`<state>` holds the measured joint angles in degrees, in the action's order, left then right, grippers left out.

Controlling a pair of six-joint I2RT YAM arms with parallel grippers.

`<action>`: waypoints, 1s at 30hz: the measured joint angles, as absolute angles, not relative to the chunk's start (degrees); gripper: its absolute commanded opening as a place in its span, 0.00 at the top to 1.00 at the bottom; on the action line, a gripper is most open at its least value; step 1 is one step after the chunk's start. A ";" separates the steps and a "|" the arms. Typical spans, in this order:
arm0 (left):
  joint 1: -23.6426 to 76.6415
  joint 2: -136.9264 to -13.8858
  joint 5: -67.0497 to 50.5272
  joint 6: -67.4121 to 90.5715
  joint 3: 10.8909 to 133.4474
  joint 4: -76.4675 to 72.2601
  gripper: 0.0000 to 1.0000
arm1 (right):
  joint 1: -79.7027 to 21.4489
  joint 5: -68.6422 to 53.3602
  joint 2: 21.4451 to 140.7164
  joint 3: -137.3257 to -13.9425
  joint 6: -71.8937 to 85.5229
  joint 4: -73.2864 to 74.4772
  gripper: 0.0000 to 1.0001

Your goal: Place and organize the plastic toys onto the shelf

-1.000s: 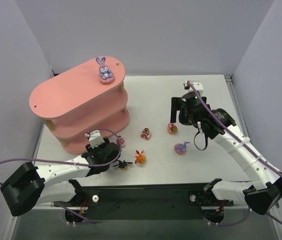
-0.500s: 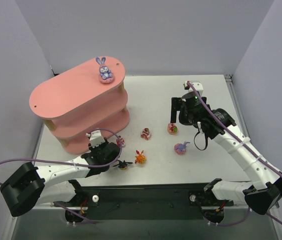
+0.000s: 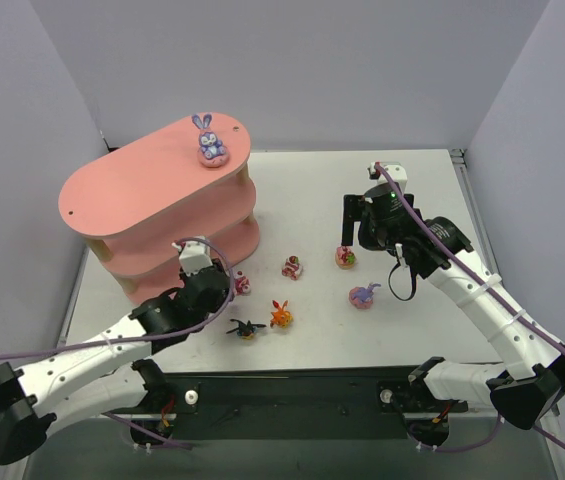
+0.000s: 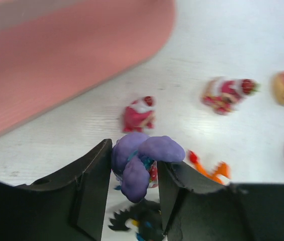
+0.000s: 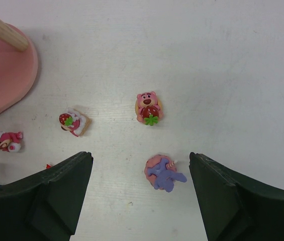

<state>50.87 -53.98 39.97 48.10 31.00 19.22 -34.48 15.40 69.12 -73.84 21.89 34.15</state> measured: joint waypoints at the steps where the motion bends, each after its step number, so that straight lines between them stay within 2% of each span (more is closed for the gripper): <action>1: 50.83 -52.14 38.13 46.92 32.84 20.47 1.00 | -34.48 15.42 69.12 -73.84 21.91 34.15 0.20; 7: 50.85 -47.57 28.42 40.27 47.05 28.95 1.00 | -34.13 15.42 69.17 -73.84 22.28 34.13 0.20; 14: 52.36 -52.05 24.03 30.76 67.94 39.53 1.00 | -34.04 15.38 69.21 -73.34 22.65 34.06 0.20; 22: 52.90 -65.58 28.75 20.71 98.37 47.92 1.00 | -33.80 15.35 69.21 -73.06 22.63 33.98 0.20; 30: 51.40 -73.01 39.13 17.98 114.65 59.40 1.00 | -33.34 15.35 68.55 -71.66 22.65 33.65 0.20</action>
<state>51.40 -73.01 39.13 17.98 114.65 59.40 -33.34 15.35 68.55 -71.66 22.65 33.65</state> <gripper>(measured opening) 0.477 0.803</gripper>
